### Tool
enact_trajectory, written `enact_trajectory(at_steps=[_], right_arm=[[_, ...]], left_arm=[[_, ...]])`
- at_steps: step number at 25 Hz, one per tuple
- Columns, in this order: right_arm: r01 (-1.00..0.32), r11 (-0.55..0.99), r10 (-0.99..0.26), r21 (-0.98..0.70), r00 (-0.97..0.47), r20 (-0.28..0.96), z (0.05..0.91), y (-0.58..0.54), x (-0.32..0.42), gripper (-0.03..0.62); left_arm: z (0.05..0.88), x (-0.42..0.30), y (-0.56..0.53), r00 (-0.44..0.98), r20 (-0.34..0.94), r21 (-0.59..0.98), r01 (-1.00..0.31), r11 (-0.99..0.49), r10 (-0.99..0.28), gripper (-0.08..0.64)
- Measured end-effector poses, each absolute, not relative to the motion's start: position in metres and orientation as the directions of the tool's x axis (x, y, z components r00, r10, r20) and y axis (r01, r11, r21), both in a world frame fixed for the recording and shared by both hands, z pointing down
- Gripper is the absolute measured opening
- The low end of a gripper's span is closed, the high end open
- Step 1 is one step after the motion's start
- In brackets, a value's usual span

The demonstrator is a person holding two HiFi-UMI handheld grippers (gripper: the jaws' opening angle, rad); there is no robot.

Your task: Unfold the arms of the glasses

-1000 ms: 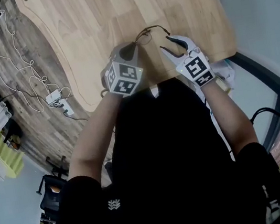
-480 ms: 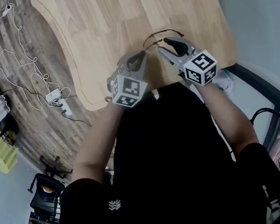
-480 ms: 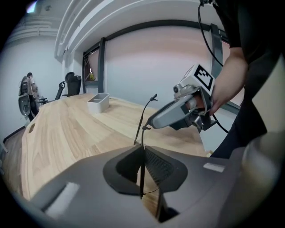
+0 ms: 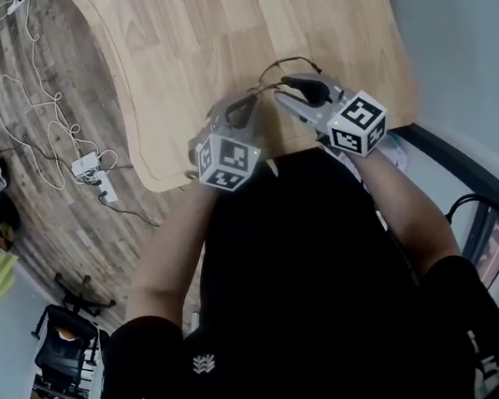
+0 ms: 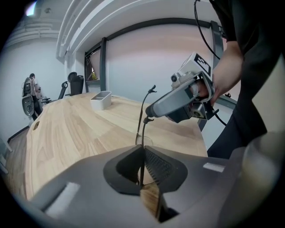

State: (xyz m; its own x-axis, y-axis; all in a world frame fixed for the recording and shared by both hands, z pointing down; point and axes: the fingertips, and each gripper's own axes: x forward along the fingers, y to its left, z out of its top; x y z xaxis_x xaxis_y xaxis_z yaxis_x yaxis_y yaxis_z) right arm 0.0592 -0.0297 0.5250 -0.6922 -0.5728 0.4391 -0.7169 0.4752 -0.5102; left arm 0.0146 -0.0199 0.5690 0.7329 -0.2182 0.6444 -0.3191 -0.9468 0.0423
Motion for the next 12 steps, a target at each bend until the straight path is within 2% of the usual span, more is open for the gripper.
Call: enact_trajectory(at_steps=[12], right_arm=[[-0.632, 0.598, -0.507, -0.492, -0.774, 0.378, 0.489, -0.021, 0.026, 0.132]], left_arm=[[0.554, -0.003, -0.010, 0.718, 0.623, -0.012, -0.388, -0.921, -0.311, 0.041]])
